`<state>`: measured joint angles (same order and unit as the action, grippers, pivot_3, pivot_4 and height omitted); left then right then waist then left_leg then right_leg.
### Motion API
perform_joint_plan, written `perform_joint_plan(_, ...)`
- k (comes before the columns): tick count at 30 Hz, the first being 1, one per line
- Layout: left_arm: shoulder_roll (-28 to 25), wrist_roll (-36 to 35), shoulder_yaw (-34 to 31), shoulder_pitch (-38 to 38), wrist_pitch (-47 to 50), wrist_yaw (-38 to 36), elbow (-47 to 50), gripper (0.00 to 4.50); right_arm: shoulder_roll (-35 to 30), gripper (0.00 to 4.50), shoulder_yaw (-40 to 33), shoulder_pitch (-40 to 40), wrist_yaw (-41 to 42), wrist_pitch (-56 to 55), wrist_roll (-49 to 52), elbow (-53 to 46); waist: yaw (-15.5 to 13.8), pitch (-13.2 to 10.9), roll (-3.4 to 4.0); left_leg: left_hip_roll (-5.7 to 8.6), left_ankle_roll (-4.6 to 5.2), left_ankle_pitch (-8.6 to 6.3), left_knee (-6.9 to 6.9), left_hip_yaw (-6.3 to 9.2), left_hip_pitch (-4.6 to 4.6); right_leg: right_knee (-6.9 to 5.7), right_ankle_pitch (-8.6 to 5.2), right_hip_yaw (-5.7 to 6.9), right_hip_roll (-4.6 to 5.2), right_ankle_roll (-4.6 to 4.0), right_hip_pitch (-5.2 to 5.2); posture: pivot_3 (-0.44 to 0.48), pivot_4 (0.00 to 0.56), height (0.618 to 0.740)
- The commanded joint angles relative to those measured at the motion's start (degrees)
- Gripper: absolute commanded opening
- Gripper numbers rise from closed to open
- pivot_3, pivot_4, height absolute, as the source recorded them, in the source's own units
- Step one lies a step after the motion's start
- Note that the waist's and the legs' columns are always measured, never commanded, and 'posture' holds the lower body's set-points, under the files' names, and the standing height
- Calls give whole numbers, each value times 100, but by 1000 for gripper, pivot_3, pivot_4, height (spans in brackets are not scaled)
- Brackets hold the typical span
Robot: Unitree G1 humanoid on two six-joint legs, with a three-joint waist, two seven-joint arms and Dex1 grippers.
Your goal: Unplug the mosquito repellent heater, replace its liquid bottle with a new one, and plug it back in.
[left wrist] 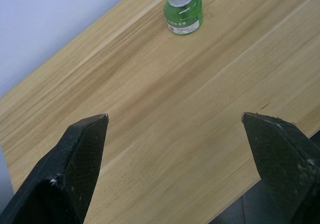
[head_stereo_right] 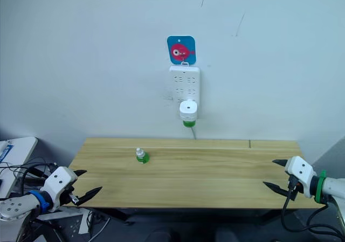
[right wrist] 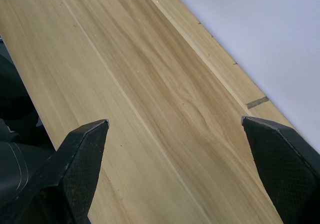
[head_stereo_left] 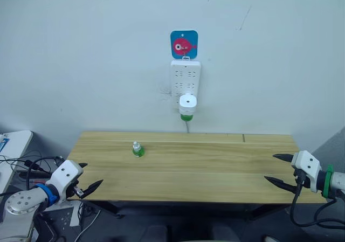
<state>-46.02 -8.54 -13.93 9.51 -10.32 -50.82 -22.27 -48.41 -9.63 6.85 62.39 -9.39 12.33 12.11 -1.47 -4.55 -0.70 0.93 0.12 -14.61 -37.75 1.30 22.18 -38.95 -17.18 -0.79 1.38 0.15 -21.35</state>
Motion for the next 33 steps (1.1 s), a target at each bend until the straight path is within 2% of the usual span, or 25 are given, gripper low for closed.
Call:
perform_joint_plan(1, -110, -45, -82, -1, -52, -50, 77, 4500, -92, 4458, -84, -38, 20, -131, -6, -16, 0, 0, 0, 0, 0, 0, 0, 0, 0, 0, 0, 0, 0, 0, 0, 45, 60, 740)
perform_joint_plan(7, -119, 13, -110, -93, 19, 75, -68, 4500, -99, 4458, -90, 1, 10, -202, -29, 56, 1, 0, 0, 0, 0, 0, 0, 0, 0, 0, -2, 0, 0, -3, 0, 45, 60, 740)
perform_joint_plan(12, -174, -62, -92, -171, -338, -188, -216, 4500, -98, 4458, -72, -14, 28, -261, -39, 134, 0, 0, 0, 0, -1, -1, 0, -1, 0, 0, -1, 0, 0, -1, 0, 46, 61, 740)
perform_joint_plan(15, -203, -361, -216, -191, -173, -487, -240, 4500, -97, 4458, -67, -47, 31, -293, -41, 181, 1, -1, 3, 0, -1, -1, 0, -1, 0, 0, -1, 0, 0, -2, -1, 46, 62, 740)
perform_joint_plan(23, -276, -435, -264, -108, -323, -701, -257, 4500, -88, 4458, -62, -31, -13, -276, -46, 122, 1, -4, 5, -2, -1, -1, 0, -2, 0, 0, -6, 0, 0, -10, -1, 44, 63, 740)
perform_joint_plan(28, -220, -704, -305, 84, 102, -866, 261, 4500, -74, 4458, -55, 22, -88, -147, -40, -82, 2, -7, 5, -2, -1, -2, 0, -2, 0, 0, -8, -1, 0, -13, -1, 37, 69, 740)
perform_joint_plan(31, -58, -1118, -257, 21, 889, -709, 1233, 4500, -42, 4458, -68, 75, -152, -51, 16, -422, 0, -28, 8, -3, -1, -2, 0, -2, 1, 0, -8, 0, 0, -15, 0, 36, 71, 740)
perform_joint_plan(33, 64, -1347, -107, -287, 1439, -544, 1879, 4500, 8, 4458, -61, 122, -212, 172, 158, -940, -14, -47, 18, -4, -1, -1, -3, -2, 6, 0, -8, 0, 0, -13, -1, 19, 78, 740)
